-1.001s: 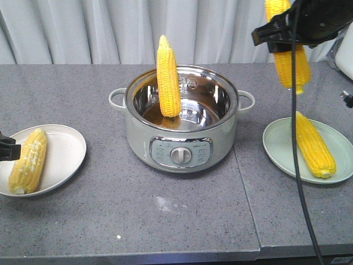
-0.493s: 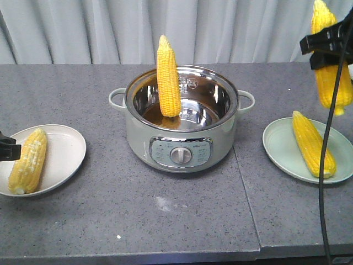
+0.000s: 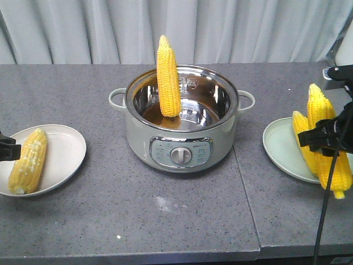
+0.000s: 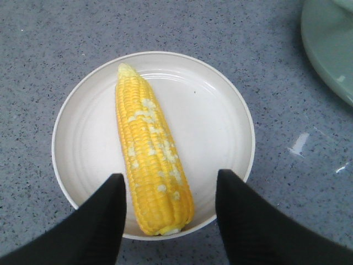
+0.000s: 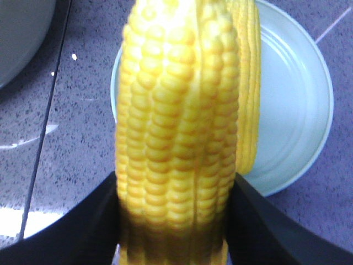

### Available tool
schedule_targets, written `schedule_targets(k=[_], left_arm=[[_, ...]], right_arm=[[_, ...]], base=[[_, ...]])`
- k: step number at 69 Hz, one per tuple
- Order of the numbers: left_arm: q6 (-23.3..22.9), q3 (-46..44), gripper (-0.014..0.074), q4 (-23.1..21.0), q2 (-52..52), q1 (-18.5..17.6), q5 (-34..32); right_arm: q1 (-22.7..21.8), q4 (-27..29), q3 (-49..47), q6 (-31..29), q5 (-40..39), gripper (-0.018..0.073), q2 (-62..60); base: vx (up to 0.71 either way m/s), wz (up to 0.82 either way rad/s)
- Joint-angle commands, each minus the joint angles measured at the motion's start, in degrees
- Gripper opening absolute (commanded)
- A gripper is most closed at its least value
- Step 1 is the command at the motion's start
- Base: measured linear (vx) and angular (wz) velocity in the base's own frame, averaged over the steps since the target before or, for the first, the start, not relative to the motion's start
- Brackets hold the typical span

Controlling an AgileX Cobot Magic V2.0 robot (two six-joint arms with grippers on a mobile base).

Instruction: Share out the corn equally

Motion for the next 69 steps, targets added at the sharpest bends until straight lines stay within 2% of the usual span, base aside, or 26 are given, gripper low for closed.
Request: schedule_targets(k=[1,15,31,69], left_arm=[[-0.48,-1.37,0.0370,-0.55,-1.20,-0.18,-2.96],[-0.48,-1.37,0.0370,-0.55,-1.20,-0.18,-2.96],[-0.48,-1.37,0.0370,-0.55,-1.20,-0.18,-2.96],[-0.48,-1.37,0.0370,-0.55,-1.20,-0.18,-2.96]], right_arm=[[-0.49,-0.74,0.06,0.93,-3.58,0.0194,-4.50],[-0.49,-1.64,0.70,1.38,-1.20,0.0194,-9.36],[-0.49,-5.91,0.70,4.28,1.53,0.0194,-10.95],[-0.44,-5.28,0.70,5.98,1.52,0.0194,-15.78]], base=[[0.00,0.00],[0.00,0.00],[0.00,0.00],[0.00,0.00]])
